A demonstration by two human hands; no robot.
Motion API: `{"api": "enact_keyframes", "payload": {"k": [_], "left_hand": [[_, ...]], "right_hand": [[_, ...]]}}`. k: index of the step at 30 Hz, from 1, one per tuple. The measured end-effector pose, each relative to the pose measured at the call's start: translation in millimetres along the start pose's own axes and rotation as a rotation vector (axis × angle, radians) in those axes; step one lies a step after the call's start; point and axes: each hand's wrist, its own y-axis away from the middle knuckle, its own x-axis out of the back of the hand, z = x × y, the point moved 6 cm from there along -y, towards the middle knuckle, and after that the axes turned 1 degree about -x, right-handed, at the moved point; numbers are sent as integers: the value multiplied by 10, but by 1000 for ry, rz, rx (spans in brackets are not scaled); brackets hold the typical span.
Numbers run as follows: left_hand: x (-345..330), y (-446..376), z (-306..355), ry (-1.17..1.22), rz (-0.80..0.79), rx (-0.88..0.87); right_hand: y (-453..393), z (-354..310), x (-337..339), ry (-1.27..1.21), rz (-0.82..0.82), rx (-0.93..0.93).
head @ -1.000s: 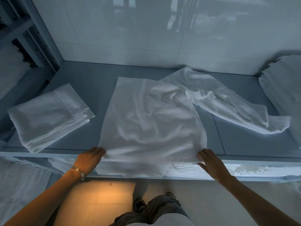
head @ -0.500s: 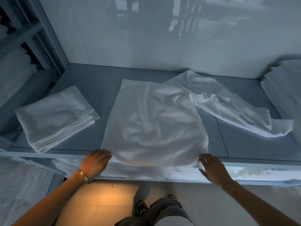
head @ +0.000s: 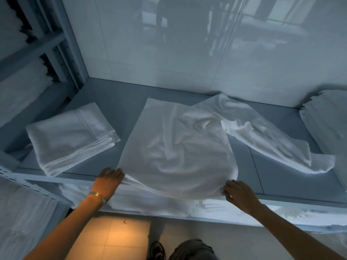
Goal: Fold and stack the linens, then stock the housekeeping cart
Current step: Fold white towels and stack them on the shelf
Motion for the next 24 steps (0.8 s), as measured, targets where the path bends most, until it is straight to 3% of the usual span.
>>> {"api": "enact_keyframes", "payload": {"k": [3, 10, 16, 18, 24], "left_hand": [[486, -6, -160, 105, 247, 92], [1694, 216, -475, 192, 590, 321], [2685, 503, -142, 129, 794, 289], [2948, 596, 57, 123, 818, 210], [3362, 670, 416, -22, 681, 84]], "right_hand": [[-55, 143, 413, -162, 101, 76], [-150, 398, 1769, -448, 421, 17], [199, 695, 2642, -661, 516, 31], [377, 833, 2852, -683, 528, 7], [752, 1221, 3148, -812, 494, 5]]}}
